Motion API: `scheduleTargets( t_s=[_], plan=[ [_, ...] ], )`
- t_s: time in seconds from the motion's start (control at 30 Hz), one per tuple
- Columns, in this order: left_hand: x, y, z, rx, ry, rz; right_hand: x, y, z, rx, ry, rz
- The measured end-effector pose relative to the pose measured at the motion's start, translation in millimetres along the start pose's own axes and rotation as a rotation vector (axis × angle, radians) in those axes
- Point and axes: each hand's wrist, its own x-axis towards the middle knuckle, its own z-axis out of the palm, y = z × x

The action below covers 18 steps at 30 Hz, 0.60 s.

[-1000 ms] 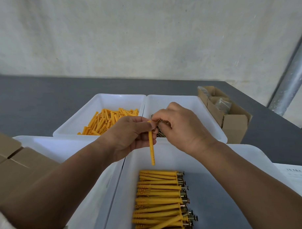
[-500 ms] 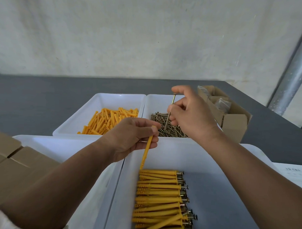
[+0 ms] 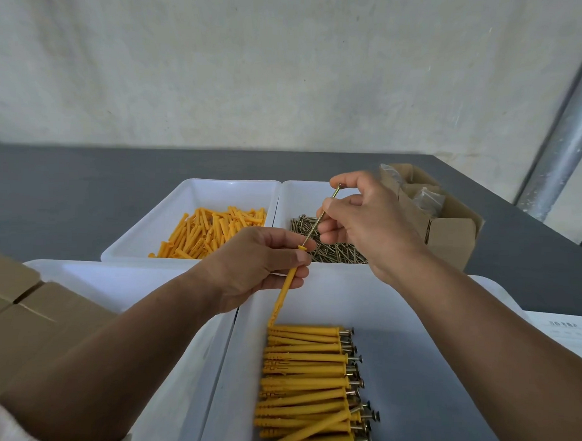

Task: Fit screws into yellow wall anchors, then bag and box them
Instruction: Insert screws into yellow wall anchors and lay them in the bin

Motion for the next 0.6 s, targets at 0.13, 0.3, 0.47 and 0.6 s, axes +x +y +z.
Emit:
scheduleTargets(
  t_s=[0.13, 0.3, 0.47, 0.6],
  plan=[
    [-0.5, 0.7, 1.1, -0.007, 0.008, 0.001, -2.2, -0.7, 1.0, -0.017, -0.027, 0.048],
    [-0.9, 1.7, 2.2, -0.014, 0.039, 0.012, -1.9, -1.6, -0.4, -0.042, -0.061, 0.116],
    [-0.9, 2.2, 3.2, -0.014, 0.048, 0.014, -3.8, 1.0, -1.2, -0.204, -0.156, 0.111],
    [-1.6, 2.9, 4.3, 0.006, 0.053, 0.014, -5.1, -2.3, -3.3, -0.380, -0.218, 0.077]
  ],
)
